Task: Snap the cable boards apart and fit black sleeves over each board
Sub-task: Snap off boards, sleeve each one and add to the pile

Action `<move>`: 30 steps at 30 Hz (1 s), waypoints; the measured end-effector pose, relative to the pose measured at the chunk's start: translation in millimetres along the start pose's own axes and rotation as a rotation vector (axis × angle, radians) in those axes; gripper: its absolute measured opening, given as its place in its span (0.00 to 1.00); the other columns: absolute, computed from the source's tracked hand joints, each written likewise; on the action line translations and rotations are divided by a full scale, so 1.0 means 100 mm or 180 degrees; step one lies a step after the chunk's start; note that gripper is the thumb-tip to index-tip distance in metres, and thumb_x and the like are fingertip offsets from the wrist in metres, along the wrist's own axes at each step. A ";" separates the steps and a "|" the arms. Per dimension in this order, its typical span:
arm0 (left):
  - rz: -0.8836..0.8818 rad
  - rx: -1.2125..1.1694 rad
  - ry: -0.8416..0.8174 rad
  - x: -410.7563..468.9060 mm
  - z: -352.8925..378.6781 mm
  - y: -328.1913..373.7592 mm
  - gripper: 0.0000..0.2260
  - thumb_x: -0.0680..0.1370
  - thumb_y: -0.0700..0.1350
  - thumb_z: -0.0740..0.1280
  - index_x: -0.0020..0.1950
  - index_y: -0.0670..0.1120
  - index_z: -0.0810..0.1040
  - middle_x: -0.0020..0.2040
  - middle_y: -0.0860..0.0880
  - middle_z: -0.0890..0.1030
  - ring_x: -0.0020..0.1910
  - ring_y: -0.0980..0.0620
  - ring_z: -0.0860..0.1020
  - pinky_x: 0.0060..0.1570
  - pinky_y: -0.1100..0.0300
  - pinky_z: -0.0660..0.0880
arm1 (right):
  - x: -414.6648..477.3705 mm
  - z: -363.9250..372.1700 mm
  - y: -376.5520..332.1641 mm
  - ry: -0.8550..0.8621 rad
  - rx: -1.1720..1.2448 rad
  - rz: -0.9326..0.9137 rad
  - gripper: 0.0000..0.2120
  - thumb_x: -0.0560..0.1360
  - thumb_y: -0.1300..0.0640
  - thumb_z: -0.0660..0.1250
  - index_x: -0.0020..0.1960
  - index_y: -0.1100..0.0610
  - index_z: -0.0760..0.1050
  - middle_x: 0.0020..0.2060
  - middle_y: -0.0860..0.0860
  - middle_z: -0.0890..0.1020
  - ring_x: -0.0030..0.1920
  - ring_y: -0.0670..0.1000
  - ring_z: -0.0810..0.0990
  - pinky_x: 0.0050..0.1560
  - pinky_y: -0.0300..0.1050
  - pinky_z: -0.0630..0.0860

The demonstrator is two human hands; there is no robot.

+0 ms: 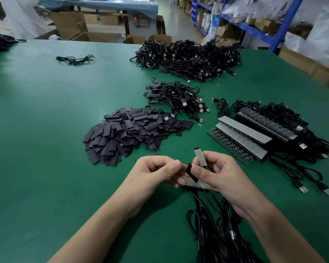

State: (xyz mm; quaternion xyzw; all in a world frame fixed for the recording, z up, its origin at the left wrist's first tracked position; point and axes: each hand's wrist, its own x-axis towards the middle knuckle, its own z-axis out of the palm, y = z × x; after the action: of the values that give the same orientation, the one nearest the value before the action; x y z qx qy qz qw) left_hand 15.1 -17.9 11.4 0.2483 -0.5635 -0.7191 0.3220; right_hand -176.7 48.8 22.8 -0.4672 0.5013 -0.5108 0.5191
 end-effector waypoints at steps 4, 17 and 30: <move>-0.0256 -0.0131 -0.0179 0.00 -0.02 0.00 0.08 0.74 0.50 0.73 0.43 0.46 0.88 0.39 0.46 0.86 0.39 0.53 0.83 0.45 0.62 0.79 | 0.00 0.01 -0.02 -0.0173 -0.0092 -0.0075 0.07 0.71 0.57 0.78 0.38 0.49 0.82 0.32 0.45 0.81 0.34 0.41 0.79 0.36 0.30 0.75; -0.0665 -0.0452 -0.0416 -0.01 -0.04 0.02 0.07 0.76 0.42 0.70 0.43 0.45 0.87 0.39 0.45 0.84 0.40 0.52 0.81 0.49 0.61 0.79 | 0.00 0.01 -0.01 -0.0195 -0.0244 -0.0065 0.08 0.65 0.50 0.80 0.39 0.50 0.83 0.34 0.50 0.81 0.38 0.48 0.77 0.42 0.36 0.77; -0.0244 0.0140 -0.0074 0.03 -0.07 -0.02 0.08 0.73 0.51 0.75 0.44 0.46 0.87 0.40 0.44 0.85 0.41 0.52 0.82 0.48 0.64 0.77 | 0.02 -0.01 0.09 0.0162 -0.0753 -0.0317 0.12 0.67 0.42 0.78 0.43 0.48 0.84 0.35 0.63 0.80 0.37 0.53 0.73 0.42 0.48 0.73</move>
State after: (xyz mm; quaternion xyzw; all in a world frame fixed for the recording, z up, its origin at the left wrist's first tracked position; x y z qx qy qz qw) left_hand 18.1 -24.3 7.3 0.2683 -0.5729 -0.7212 0.2822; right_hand -176.9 47.6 13.7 -0.5363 0.5472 -0.4850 0.4215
